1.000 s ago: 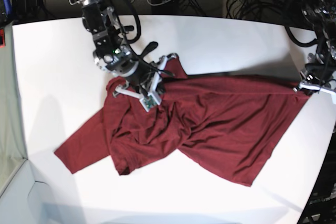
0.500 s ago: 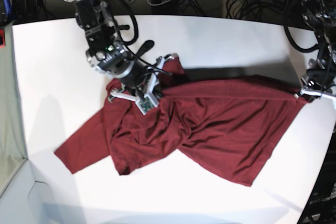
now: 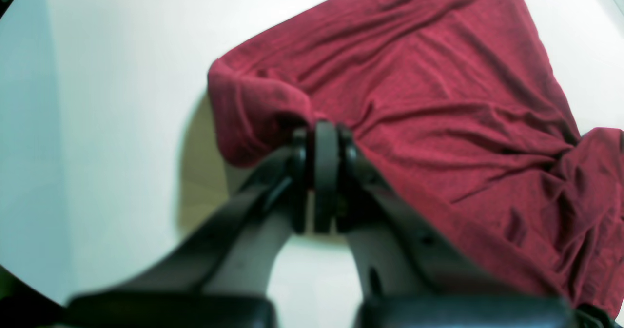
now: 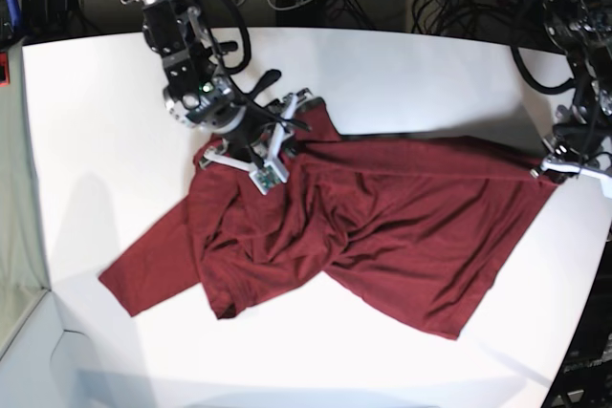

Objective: Layout the t-shirt on the table in an organized manner, then fold the t-shirt properly
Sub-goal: 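Regrasp the t-shirt edge with the right gripper near the left gripper, then lift the t-shirt high with both grippers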

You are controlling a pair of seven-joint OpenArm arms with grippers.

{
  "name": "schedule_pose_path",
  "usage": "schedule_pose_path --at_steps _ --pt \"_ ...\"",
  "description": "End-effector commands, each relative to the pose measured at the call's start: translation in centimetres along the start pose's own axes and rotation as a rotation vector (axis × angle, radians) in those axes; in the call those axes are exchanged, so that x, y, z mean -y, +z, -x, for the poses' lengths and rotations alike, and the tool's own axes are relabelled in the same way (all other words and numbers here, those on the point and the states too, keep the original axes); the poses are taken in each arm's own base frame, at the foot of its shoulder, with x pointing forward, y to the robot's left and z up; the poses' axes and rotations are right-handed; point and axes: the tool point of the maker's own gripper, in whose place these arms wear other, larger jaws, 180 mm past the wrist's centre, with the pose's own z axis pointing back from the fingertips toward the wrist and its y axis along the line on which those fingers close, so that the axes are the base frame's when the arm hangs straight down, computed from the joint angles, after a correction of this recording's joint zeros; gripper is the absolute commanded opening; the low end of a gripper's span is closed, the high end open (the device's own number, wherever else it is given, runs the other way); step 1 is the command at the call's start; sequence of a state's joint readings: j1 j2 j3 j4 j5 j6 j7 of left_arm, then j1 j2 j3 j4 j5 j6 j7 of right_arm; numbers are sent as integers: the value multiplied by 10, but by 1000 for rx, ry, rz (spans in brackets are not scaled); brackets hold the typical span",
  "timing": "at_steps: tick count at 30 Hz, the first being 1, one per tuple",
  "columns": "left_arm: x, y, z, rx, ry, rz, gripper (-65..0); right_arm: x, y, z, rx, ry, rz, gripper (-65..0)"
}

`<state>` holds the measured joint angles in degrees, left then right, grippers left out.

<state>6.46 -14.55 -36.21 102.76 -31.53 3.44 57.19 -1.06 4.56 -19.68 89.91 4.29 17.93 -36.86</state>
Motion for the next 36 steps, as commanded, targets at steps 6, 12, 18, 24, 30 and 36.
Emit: schedule_pose_path --at_steps 6,12,18,24,30,36 --pt "3 4 -17 48 -10 5 -649 0 2 -19 61 -1 -1 -380" --pt "2 4 -16 47 -12 0 -649 -4 -1 -21 63 -10 -8 -373" --pt "2 3 -16 46 -9 4 -649 -6 -2 -26 75 -15 -12 -373" --pt "1 3 -15 43 -8 3 -649 -3 -13 -16 35 -25 -15 -373" --pt "1 3 -15 45 -8 3 -649 -2 -13 -17 35 -25 -15 -405" --pt "2 4 -18 56 -8 3 -649 5 -14 -24 41 -12 -2 -650"
